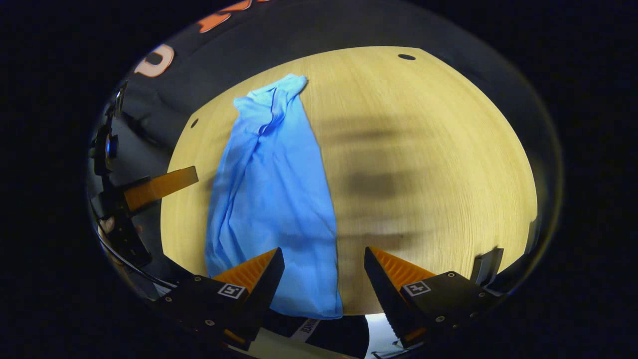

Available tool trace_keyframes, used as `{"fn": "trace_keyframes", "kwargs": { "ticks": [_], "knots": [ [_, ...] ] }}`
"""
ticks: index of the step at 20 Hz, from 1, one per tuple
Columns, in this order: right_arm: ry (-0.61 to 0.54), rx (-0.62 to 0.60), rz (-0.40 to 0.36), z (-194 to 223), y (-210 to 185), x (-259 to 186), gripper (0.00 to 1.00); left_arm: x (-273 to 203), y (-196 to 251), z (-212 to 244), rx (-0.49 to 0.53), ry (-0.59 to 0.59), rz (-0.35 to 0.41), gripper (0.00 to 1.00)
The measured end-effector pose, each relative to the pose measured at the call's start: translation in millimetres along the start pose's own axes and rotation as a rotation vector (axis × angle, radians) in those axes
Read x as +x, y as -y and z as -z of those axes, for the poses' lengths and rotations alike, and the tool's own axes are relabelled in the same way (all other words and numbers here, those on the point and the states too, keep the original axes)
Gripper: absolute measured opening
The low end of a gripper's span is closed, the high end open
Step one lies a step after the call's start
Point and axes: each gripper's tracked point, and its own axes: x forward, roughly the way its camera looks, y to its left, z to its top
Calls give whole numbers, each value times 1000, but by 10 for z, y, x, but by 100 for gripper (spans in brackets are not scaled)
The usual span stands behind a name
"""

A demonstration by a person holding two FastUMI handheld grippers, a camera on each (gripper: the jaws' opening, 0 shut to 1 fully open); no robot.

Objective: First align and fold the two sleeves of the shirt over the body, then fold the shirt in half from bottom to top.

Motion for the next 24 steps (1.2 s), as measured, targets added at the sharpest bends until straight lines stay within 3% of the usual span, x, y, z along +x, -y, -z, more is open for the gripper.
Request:
{"fn": "trace_keyframes", "kwargs": {
  "ticks": [4, 10, 15, 24],
  "knots": [
    [-59, -73, 45, 363, -121, 42, 99, -217, -275, 600, -20, -65, -40, 99],
    [-112, -59, 85, 672, -226, 67, 99, -488, -233, 1435, -38, -201, -9, 99],
    [-164, -56, 119, 857, -265, 154, 99, -416, -146, 1691, -43, -263, 18, 99],
    [-208, -88, 181, 1008, -201, 270, 99, -312, -56, 2013, -47, -339, -5, 99]
  ]
}}
